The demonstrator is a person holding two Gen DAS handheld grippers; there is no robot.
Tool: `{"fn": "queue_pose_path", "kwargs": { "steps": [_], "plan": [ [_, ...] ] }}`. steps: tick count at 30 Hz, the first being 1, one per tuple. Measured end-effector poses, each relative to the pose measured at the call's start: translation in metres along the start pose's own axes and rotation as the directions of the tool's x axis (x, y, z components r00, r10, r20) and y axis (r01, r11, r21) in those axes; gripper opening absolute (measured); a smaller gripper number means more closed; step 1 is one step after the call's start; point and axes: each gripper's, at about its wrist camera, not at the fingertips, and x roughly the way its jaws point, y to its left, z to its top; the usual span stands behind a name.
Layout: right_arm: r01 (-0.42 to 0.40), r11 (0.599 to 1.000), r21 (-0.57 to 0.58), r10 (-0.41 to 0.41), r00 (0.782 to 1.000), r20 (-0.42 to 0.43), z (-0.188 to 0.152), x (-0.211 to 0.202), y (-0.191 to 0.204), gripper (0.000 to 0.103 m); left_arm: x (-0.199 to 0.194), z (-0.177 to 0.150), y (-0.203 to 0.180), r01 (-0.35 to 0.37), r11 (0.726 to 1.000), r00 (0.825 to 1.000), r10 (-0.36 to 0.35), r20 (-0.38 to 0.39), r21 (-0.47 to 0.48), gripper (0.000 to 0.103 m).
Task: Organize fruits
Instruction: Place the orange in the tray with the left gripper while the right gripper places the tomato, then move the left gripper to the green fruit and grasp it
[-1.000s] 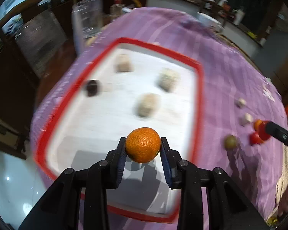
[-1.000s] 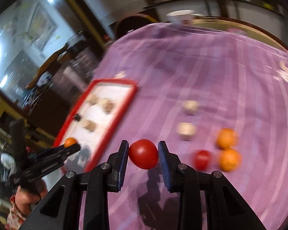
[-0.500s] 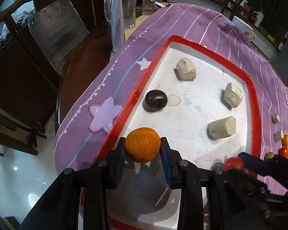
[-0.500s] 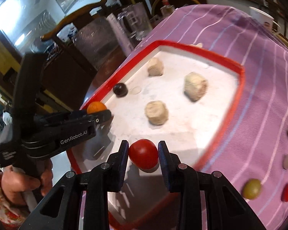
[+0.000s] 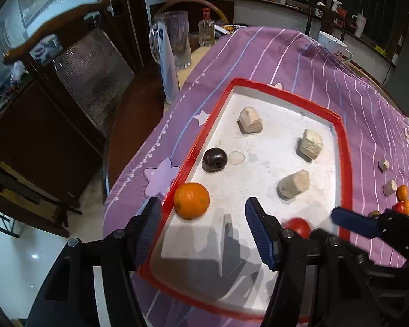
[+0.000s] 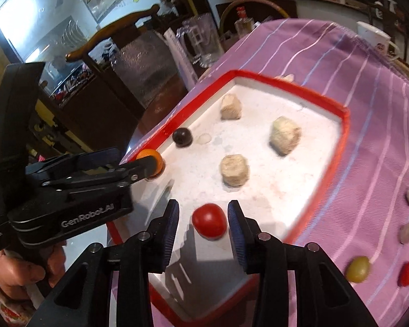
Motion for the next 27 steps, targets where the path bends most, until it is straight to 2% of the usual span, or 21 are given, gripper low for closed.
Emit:
{"fn": "queue_pose_path", "kwargs": {
  "steps": [7, 13, 20, 27],
  "plan": [
    [0.075, 0.993, 0.088, -0.081, 0.994, 0.068, -0.029, -0.060, -0.036, 0.042, -0.036, -0.008, -0.031, -0.041, 0.998, 0.999, 0.039, 0.031, 0.051, 0.065],
    [0.123, 0.969, 0.213, -0.143, 0.986, 0.084, -0.064, -0.103, -0.078, 0.043, -0.063, -0.009, -0.076, -0.031, 0.995, 0.998, 0.026, 0.054, 0.099, 0.070],
    [0.150, 0.955, 0.254, -0.181, 0.978, 0.100, -0.090, -0.138, -0.105, 0.043, -0.086, -0.021, -0.137, -0.018, 0.983, 0.998, 0.006, 0.066, 0.182, 0.070],
    [0.171, 0.950, 0.263, -0.212, 0.968, 0.134, -0.110, -0.176, -0.125, 0.044, -0.118, -0.033, -0.193, -0.004, 0.967, 0.993, -0.027, 0.116, 0.256, 0.070]
  ]
}}
